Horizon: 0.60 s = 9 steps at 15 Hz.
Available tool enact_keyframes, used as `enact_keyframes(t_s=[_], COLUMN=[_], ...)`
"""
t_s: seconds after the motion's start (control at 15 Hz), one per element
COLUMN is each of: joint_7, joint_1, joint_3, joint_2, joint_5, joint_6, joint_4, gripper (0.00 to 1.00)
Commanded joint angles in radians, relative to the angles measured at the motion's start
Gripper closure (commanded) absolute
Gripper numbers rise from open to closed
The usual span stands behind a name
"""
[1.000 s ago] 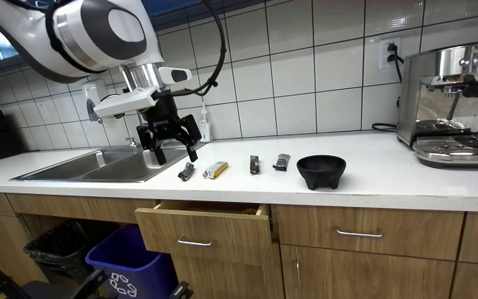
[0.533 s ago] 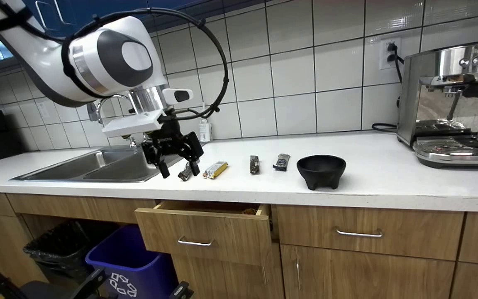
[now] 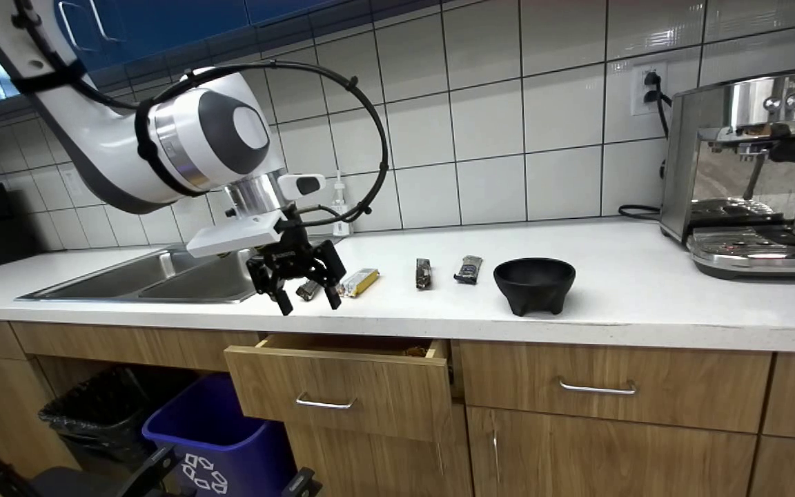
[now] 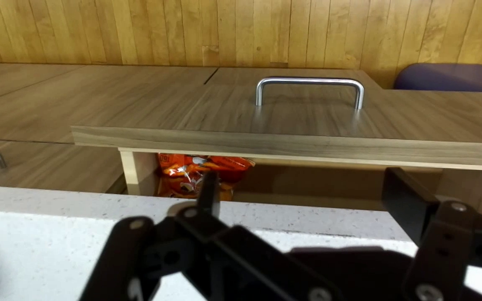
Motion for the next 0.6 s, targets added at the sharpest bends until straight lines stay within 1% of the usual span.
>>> enact_keyframes(t_s=[0.0,0.2,0.53], joint_7=[0.084,0.101,0.094], joint_1=[0.006,0.031,0.077], joint_3=[-0.013,-0.032,-0.068], joint_2=[0.087,0.144,0.229], joint_5=[-0.084,-0.083,-0.048], joint_6=[0.015,0.015,0.023], joint_4=[0.062,0.098,0.149], gripper=[0.00,0.00,0.00])
